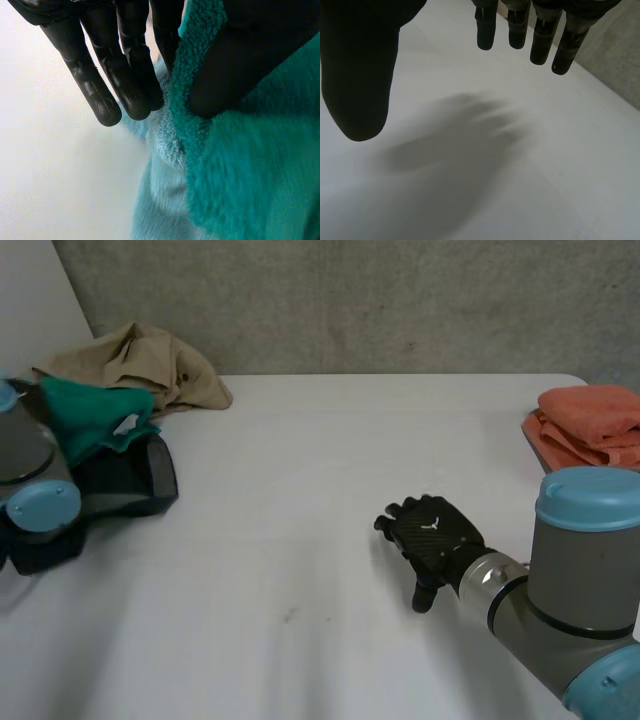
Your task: Fold the laundry.
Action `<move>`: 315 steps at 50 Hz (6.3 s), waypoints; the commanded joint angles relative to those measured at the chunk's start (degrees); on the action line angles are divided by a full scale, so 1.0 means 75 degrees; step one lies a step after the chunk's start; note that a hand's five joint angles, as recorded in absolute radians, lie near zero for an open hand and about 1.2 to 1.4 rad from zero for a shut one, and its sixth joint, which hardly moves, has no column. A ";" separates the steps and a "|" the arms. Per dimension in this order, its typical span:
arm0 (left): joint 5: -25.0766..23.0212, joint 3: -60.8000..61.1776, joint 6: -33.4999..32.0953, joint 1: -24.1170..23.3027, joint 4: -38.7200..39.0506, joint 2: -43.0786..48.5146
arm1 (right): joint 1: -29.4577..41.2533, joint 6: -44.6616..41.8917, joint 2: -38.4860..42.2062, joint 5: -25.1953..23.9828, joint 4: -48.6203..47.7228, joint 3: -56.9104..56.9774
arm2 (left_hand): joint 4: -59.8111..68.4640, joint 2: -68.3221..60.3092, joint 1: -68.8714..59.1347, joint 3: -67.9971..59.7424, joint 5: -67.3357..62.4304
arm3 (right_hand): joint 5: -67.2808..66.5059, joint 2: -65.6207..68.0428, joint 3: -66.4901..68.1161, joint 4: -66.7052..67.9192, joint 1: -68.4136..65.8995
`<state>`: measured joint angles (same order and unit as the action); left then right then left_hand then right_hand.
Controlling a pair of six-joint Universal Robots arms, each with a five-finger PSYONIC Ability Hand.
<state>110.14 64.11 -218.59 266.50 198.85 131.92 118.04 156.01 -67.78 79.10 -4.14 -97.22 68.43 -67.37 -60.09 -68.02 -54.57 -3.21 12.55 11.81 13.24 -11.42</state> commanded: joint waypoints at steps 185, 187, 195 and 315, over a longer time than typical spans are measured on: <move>-0.1795 -0.2067 0.0435 -0.4596 -0.1647 0.1641 | -0.2520 -0.1266 0.0155 -0.1336 0.1454 0.1045 | 0.1542 -0.1684 -0.2655 -0.1598 -0.2058 | 0.0081 0.0008 0.0107 -0.0084 -0.0159; -0.1772 -0.2255 0.0282 -0.4666 -0.1471 0.1384 | -0.2521 -0.1172 0.0120 -0.1336 0.1443 0.1162 | 0.1542 -0.1684 -0.2655 -0.1598 -0.2058 | 0.0148 -0.0059 0.0040 -0.0151 -0.0092; -0.1725 -0.2314 0.0259 -0.4783 -0.0827 -0.0350 | -0.2801 0.0256 0.0038 -0.1336 0.1559 0.1853 | 0.1542 -0.1684 -0.2655 -0.1598 -0.2058 | 0.0428 -0.0340 -0.0241 -0.0432 0.0189; -0.3798 0.1062 0.2567 -0.4502 -0.1857 -0.0786 | 0.0386 -0.2965 -0.2189 -0.1218 -0.0151 -0.0724 | -0.6193 0.6051 0.5080 0.6137 0.5677 | -0.8905 0.8994 0.9093 0.8901 -0.9144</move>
<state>84.36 76.94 -199.43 233.66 185.17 120.53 120.18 134.20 -83.17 71.42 -5.36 -101.28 20.05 -20.33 -21.28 -20.58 -9.69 -56.29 66.97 67.50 68.10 -55.28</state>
